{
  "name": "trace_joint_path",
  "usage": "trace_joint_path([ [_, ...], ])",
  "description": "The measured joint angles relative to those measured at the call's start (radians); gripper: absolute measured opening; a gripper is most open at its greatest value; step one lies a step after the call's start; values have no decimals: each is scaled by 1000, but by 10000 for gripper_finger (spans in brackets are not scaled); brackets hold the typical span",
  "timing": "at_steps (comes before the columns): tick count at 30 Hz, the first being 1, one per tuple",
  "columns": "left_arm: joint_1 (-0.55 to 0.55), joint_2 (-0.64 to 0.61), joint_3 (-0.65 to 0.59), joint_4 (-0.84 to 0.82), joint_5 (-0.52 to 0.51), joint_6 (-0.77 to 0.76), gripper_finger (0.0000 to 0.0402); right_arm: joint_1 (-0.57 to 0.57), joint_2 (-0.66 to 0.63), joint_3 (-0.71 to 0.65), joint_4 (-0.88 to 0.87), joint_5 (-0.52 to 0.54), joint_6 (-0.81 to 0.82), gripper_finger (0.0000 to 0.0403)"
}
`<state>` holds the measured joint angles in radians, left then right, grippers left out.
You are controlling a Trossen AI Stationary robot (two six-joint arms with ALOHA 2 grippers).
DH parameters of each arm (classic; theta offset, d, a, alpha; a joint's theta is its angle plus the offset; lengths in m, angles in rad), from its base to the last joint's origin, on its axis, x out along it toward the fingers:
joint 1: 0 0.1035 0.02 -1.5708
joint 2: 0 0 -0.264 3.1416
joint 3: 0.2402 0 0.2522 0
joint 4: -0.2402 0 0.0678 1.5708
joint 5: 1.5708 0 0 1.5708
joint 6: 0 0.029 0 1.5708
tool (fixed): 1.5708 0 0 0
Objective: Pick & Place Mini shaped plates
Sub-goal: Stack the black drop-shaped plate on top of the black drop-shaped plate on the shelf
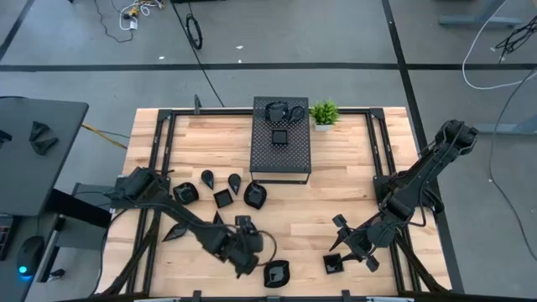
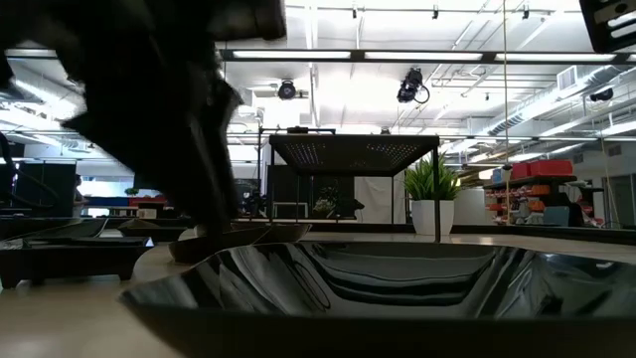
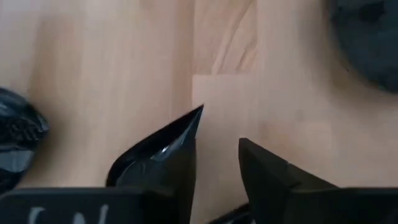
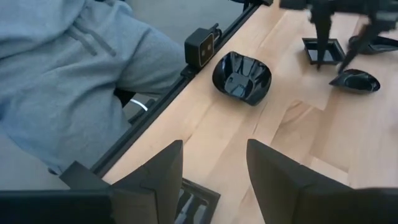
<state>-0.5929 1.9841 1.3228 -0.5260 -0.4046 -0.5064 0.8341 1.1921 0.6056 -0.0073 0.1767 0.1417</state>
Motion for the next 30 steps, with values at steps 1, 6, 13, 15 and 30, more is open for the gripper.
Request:
trace_joint_path([
  [1, 10, 6, -1, -19, 13, 2, 128, 0, 0, 0, 4, 0, 0, 181],
  [6, 39, 13, -1, -57, 26, 31, 96, 0, 0, 0, 11, 0, 0, 181],
  [13, 41, 13, -1, -66, 50, 88, 10, -2, 0, 0, 16, 0, -3, 181],
  [15, 41, 13, -1, -67, 50, 96, 7, -2, 0, 0, 16, 0, -4, 181],
  [30, 74, 4, 96, -33, 17, 302, 3, -81, 0, 0, 113, 115, -23, 181],
])
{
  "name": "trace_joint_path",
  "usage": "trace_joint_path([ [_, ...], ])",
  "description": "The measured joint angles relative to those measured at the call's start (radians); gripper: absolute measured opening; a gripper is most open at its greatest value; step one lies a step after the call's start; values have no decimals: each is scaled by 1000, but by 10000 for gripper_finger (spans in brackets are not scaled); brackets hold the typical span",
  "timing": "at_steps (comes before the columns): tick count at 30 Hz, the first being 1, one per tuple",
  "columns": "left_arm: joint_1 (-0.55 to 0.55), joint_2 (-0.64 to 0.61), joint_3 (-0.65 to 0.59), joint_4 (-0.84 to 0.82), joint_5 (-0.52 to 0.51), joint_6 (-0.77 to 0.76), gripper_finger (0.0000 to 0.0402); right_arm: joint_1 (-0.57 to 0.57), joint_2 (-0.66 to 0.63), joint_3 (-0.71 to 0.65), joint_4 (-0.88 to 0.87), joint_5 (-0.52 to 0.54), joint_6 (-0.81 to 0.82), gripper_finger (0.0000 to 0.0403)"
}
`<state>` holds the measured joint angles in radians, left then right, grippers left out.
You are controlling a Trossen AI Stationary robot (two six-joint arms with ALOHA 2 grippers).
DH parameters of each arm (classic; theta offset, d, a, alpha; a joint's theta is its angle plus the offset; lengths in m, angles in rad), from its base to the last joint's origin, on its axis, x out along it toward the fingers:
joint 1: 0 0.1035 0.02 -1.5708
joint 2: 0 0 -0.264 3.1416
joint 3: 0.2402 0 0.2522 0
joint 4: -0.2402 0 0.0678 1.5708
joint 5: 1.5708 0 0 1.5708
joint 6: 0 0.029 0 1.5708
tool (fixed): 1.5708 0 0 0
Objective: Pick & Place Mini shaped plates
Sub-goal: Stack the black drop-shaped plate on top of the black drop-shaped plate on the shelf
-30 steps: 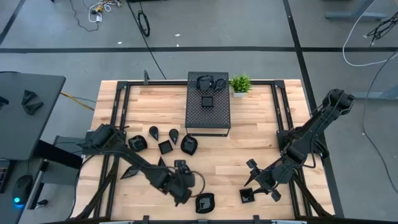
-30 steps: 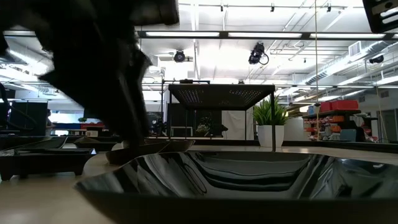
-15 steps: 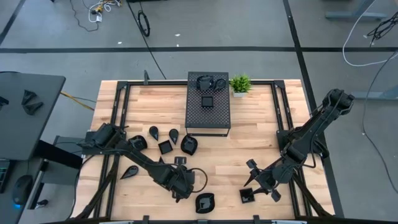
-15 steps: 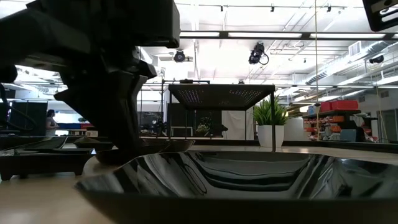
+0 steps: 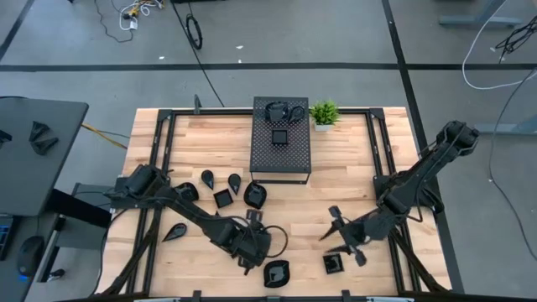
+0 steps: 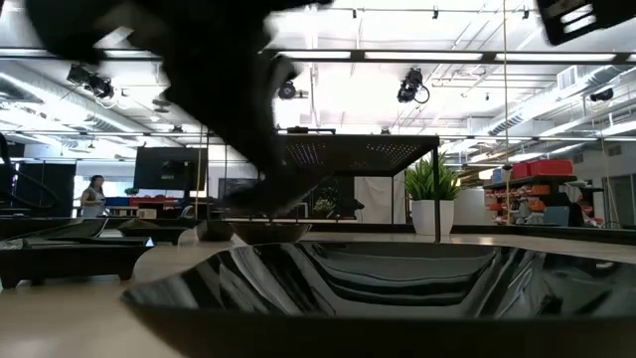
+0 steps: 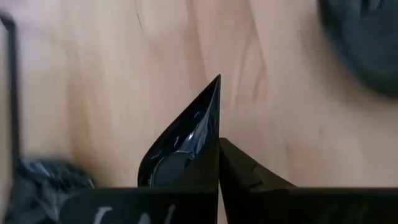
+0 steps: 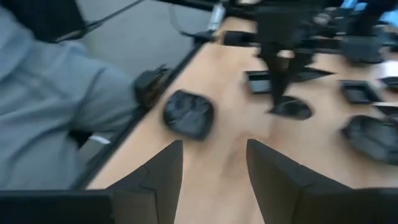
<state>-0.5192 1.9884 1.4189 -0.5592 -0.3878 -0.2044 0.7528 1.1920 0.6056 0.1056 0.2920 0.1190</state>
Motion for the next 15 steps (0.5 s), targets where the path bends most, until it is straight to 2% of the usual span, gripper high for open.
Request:
trace_joint_path([
  [5, 50, -1, 105, 30, 3, 202, 2, -110, 0, 0, 15, -45, -100, 181],
  [7, 74, -1, 147, 55, 50, 286, 2, -146, 0, 0, 19, -81, -187, 181],
  [11, 133, -1, 210, 136, 274, 406, 1, -185, 17, 0, 60, -142, -427, 181],
  [15, 189, -2, 221, 234, 516, 433, 1, -184, 62, 0, 136, -179, -624, 181],
])
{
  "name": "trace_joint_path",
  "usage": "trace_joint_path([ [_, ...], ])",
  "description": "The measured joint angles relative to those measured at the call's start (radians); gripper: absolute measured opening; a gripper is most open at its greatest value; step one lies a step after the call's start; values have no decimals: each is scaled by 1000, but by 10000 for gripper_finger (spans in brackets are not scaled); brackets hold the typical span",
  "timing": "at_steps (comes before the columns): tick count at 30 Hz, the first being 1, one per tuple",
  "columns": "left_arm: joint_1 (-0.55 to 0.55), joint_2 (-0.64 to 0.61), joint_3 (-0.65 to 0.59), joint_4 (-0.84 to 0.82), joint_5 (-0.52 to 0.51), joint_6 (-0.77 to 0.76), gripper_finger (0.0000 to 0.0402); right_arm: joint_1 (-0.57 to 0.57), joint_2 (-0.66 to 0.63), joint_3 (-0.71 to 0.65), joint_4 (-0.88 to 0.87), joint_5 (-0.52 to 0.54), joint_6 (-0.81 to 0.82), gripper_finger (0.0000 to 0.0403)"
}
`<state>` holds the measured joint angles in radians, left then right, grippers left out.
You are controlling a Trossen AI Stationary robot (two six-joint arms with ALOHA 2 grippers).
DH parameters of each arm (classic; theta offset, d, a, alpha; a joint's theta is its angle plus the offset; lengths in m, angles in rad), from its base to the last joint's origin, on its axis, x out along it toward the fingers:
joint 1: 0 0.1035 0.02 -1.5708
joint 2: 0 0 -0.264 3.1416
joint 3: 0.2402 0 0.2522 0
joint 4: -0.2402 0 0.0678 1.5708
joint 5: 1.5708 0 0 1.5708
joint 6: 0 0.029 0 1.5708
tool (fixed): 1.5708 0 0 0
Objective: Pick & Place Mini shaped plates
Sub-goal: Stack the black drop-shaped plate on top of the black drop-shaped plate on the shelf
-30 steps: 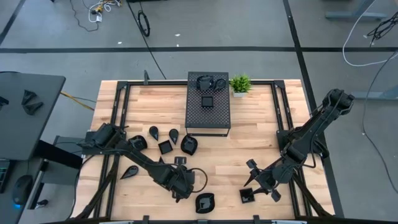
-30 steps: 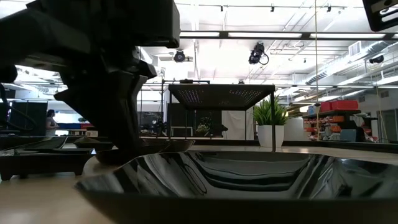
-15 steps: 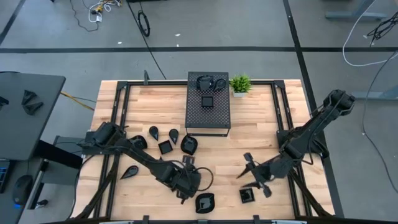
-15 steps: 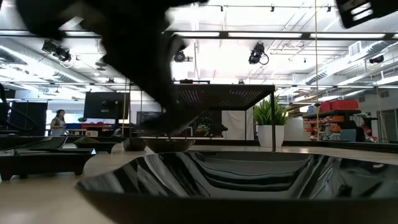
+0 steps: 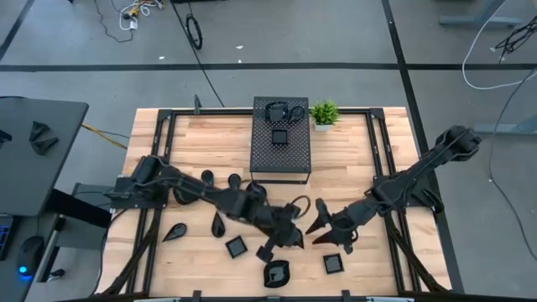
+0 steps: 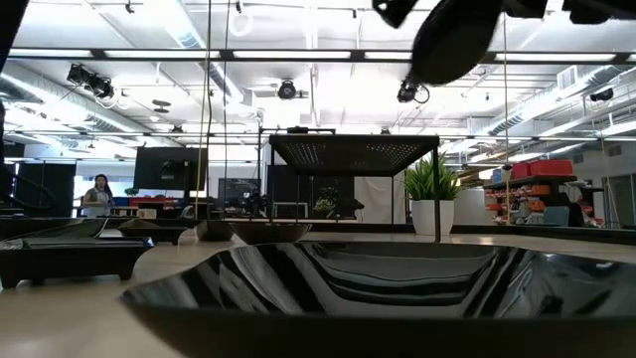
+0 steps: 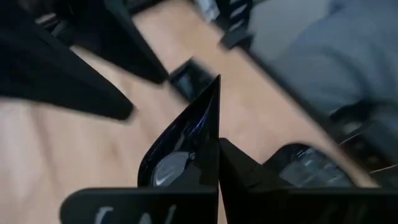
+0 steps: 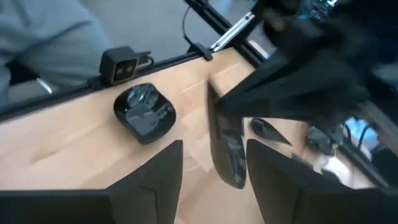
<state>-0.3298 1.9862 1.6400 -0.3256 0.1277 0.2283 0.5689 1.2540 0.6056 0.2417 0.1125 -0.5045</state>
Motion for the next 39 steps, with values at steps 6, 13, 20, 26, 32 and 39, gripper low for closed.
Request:
trace_joint_path([
  [6, 33, 0, 0, 41, 119, 0, 1, -10, 52, 0, 77, 5, -33, 181],
  [13, 31, 0, 0, 43, 121, 0, 3, -10, 57, 0, 98, -1, -28, 150],
  [20, 30, 0, 0, 43, 119, -12, 2, -10, 57, 0, 98, 0, 38, 82],
  [26, 30, 0, -1, 43, 104, -14, 2, -10, 57, 0, 101, 3, 136, 79],
  [32, 28, 0, -1, 45, 102, -8, 3, -15, 57, 0, 82, 3, 194, 120],
  [39, 27, 0, -1, 45, 110, -8, 3, -25, 84, -1, 72, -4, 214, 143],
])
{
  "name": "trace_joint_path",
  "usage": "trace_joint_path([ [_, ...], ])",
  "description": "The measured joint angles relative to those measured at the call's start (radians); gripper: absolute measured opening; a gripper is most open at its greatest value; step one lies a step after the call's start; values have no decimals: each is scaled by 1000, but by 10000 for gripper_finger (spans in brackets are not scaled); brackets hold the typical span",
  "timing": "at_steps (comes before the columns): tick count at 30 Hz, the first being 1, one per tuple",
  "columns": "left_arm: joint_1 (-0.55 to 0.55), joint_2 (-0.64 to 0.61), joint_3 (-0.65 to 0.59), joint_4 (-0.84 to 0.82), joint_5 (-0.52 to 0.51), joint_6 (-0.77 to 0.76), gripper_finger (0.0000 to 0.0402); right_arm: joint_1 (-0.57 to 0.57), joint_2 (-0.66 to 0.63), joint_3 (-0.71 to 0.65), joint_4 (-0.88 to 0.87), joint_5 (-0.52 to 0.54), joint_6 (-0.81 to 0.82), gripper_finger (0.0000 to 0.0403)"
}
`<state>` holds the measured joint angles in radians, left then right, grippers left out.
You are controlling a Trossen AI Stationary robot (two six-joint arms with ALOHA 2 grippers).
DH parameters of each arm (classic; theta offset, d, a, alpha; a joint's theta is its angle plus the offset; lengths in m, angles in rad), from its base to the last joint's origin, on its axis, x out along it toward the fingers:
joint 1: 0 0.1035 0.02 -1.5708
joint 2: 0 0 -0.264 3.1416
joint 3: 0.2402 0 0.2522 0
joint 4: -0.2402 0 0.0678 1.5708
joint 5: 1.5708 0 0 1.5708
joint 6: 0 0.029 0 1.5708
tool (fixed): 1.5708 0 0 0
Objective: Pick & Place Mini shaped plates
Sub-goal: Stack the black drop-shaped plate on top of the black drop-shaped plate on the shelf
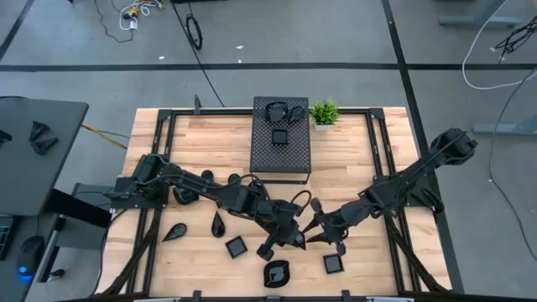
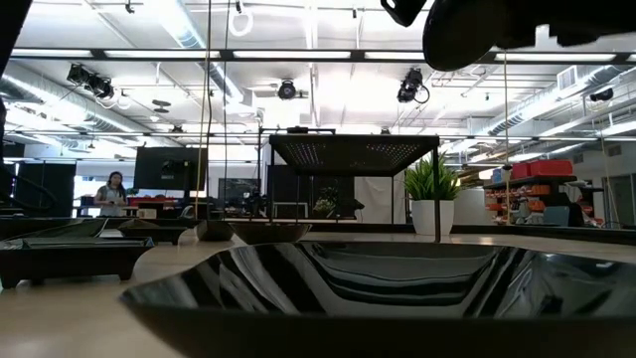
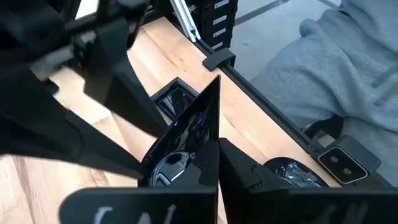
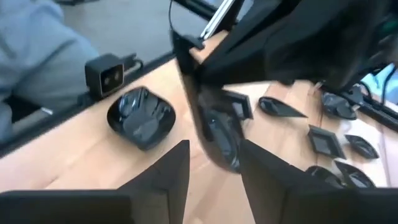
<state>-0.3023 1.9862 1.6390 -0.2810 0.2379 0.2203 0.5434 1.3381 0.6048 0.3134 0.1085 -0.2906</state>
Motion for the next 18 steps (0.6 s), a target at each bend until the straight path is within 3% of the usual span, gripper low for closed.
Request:
trace_joint_path([
  [3, 0, 0, 0, -1, 2, 0, 3, 0, 25, -20, 36, -6, -28, 141],
  [11, -3, 0, -1, -8, 3, 0, 4, 1, 29, -154, 403, -13, -14, 117],
  [18, -3, 0, -1, -7, -9, 1, 3, 1, 30, -164, 420, -14, -33, 106],
])
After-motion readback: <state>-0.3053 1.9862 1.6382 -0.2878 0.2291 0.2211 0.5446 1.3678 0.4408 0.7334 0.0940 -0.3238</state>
